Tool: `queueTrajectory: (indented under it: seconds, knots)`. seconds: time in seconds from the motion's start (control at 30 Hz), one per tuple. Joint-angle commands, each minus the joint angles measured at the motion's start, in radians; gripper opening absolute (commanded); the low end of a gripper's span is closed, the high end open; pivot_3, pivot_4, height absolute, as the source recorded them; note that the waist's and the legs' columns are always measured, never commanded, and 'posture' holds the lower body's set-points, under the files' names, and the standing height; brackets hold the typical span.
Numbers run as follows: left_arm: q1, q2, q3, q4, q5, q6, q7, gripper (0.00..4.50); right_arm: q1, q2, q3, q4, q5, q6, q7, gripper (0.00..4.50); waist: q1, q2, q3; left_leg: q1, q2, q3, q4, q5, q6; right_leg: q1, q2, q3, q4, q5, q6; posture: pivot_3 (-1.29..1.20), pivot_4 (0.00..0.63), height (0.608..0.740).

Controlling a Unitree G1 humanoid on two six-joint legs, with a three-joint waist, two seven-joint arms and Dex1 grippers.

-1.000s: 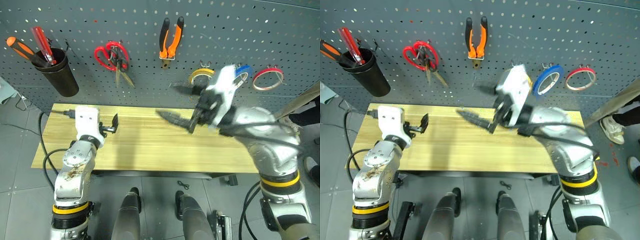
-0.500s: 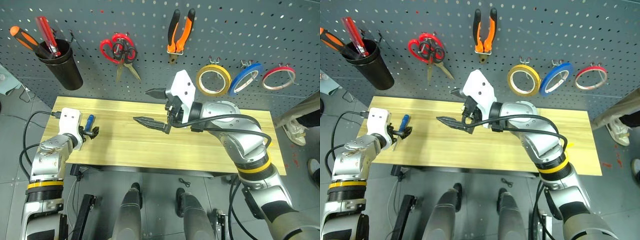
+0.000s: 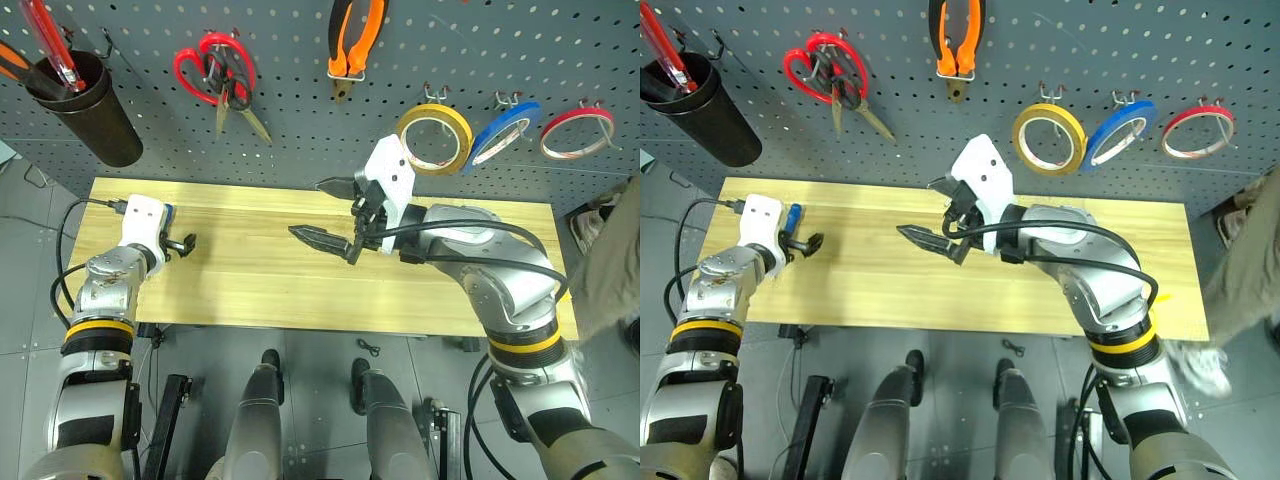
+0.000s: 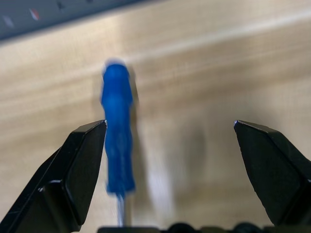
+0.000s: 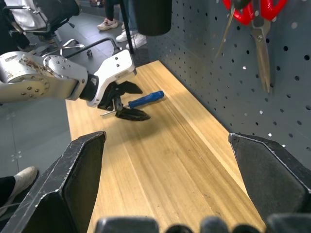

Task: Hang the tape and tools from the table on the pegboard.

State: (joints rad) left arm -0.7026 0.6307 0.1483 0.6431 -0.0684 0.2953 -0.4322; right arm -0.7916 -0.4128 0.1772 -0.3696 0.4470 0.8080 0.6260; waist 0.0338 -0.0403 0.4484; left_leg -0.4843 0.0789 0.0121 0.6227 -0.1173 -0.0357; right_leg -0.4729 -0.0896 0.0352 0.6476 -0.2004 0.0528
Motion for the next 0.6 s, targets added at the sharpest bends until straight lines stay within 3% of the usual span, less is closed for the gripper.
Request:
queueTrajectory:
  seconds: [0.03,0.5,0.6]
  knots:
    - [0.005,0.024,0.006,-0.026,0.008,-0.019,-0.003,4.44,0.01,0.005,-0.022,-0.046,0.013,0.002,-0.011,4.5,0.0,0.0,0.0,0.0,0.0,0.0,0.0,0.0,0.0,0.0,0.0,0.0,0.0,0.0,0.0,0.1,0.557,0.74]
    - [-0.13,0.032,0.004,0.375,0.033,-0.117,-0.007,4.44,-0.015,-0.021,-0.044,-0.069,0.036,0.041,-0.009,4.5,0.001,0.001,0.015,-0.003,0.0,0.0,-0.001,0.0,-0.001,-0.003,0.0,-0.001,-0.002,-0.004,0.006,0.07,0.551,0.74]
    - [-0.147,0.032,0.008,0.412,0.029,-0.131,-0.016,3.15,-0.015,-0.024,-0.047,-0.069,0.036,0.048,-0.008,4.5,-0.001,0.002,0.015,-0.003,-0.001,0.0,-0.002,0.0,-0.001,-0.003,-0.001,-0.001,-0.002,-0.004,0.007,0.06,0.556,0.74]
